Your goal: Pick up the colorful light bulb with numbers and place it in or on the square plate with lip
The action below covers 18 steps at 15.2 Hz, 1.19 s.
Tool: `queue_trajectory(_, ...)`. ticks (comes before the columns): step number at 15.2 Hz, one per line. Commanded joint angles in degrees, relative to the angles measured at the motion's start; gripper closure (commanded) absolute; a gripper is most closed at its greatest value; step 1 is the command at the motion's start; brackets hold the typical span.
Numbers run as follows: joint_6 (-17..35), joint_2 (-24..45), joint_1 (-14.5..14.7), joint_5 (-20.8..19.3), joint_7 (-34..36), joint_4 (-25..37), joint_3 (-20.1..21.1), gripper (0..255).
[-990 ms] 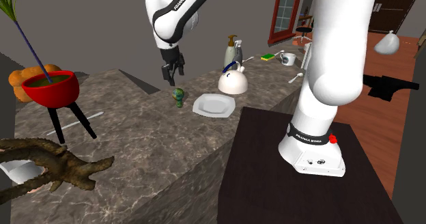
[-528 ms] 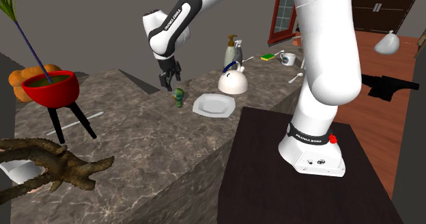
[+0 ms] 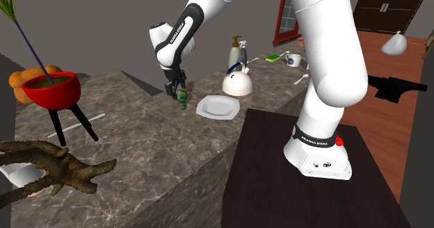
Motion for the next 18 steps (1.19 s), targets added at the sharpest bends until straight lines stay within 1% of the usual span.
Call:
queue_trajectory(1,0.4,0.3,0.0,0.0,0.0,0.0,0.0,0)
queue_trajectory(7,0.4,0.3,0.0,0.0,0.0,0.0,0.0,0)
queue_trajectory(8,0.4,0.3,0.0,0.0,0.0,0.0,0.0,255)
queue_trajectory(18,-0.1,-0.2,0.0,0.0,-0.1,0.0,0.0,255)
